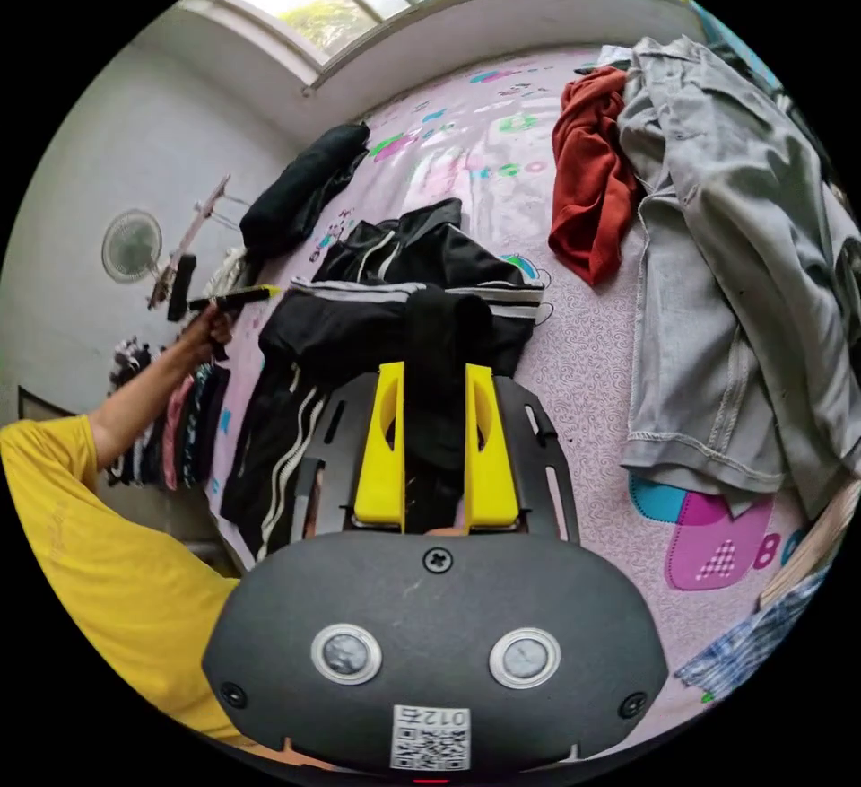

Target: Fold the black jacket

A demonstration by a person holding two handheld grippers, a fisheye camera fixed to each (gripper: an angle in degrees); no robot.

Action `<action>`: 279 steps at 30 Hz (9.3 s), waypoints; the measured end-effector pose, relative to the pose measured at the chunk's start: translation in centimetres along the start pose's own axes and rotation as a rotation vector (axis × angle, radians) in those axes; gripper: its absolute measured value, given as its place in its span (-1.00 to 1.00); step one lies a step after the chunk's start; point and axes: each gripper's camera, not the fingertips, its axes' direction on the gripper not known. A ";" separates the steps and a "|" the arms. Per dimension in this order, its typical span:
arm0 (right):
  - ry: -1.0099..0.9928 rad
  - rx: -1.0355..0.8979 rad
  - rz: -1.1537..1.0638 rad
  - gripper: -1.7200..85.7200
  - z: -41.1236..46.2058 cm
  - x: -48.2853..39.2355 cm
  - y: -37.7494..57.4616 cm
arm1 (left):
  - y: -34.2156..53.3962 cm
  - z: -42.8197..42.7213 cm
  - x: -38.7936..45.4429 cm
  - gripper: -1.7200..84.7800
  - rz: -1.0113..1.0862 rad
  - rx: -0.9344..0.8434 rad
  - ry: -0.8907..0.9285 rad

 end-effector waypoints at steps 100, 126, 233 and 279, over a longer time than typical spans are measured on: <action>0.013 -0.423 -0.361 -0.92 38.0 -15.1 -33.5 | 26.5 -18.5 39.7 -0.95 0.628 0.114 -0.576; 0.113 -0.359 -0.306 -0.79 26.9 -12.1 -19.7 | 16.5 -19.5 45.1 -0.96 0.769 0.044 -0.520; -0.283 0.250 0.434 -0.96 9.4 19.0 0.2 | 0.9 -1.5 10.8 -0.96 0.187 -0.058 -0.072; -0.417 -0.228 0.430 -0.78 6.9 26.2 25.2 | 54.3 5.1 0.7 -0.80 -0.298 -0.174 0.303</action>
